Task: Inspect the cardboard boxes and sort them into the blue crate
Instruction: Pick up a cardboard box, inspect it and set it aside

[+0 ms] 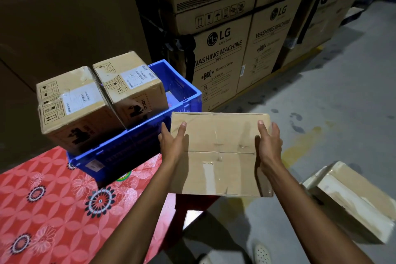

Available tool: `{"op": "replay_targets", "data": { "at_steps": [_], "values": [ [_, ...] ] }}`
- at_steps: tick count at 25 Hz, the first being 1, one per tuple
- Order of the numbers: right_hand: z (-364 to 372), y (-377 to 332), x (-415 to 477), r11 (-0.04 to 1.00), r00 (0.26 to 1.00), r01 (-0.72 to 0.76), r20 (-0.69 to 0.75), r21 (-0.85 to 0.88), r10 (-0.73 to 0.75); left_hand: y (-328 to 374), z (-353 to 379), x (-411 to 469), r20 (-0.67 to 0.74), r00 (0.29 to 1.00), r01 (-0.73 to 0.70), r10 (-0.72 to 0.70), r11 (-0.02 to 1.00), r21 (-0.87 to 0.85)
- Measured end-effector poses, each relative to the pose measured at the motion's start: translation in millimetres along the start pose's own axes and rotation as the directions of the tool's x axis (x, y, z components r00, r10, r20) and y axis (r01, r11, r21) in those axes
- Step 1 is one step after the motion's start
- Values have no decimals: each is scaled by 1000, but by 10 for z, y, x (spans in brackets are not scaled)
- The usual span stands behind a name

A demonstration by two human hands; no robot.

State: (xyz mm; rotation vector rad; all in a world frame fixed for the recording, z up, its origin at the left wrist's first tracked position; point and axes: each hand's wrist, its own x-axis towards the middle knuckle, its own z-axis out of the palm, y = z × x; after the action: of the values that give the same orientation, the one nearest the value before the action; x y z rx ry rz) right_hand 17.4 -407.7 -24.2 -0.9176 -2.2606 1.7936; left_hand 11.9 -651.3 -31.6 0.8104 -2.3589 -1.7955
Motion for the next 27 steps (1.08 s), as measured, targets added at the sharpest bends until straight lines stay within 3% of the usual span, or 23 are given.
{"op": "replay_targets", "data": {
  "at_steps": [4, 8, 12, 15, 17, 20, 24, 27],
  "values": [
    [-169, -56, -141, 986, 992, 124, -23, 114, -122, 39, -136, -79, -5, 997, -83, 83, 987, -138],
    [-220, 103, -280, 963, 998, 53, 13, 263, -58, -115, -189, -173, -49, 997, -71, 59, 957, -283],
    [-279, 441, -446, 990, 998, 31, 43, 140, -38, -394, -303, -401, -58, 998, 6, -27, 943, -332],
    [-384, 459, -425, 999, 996, 49, 78, 11, -49, -386, -423, -437, -32, 999, -41, 35, 983, -180],
    [-405, 327, -360, 977, 988, 148, 72, -155, -139, -266, -451, -351, 21, 993, -119, 118, 989, 86],
    [-293, 18, -312, 850, 955, 295, 120, -437, -270, -11, -354, -216, 130, 973, -230, 193, 879, 418],
    [-34, -169, -303, 680, 967, 252, 194, -688, -163, 179, -214, -210, 196, 979, -170, 56, 754, 635],
    [23, -157, -314, 585, 974, 225, 179, -779, -136, 213, -181, -224, 184, 983, -125, -11, 692, 711]
  ]
}}
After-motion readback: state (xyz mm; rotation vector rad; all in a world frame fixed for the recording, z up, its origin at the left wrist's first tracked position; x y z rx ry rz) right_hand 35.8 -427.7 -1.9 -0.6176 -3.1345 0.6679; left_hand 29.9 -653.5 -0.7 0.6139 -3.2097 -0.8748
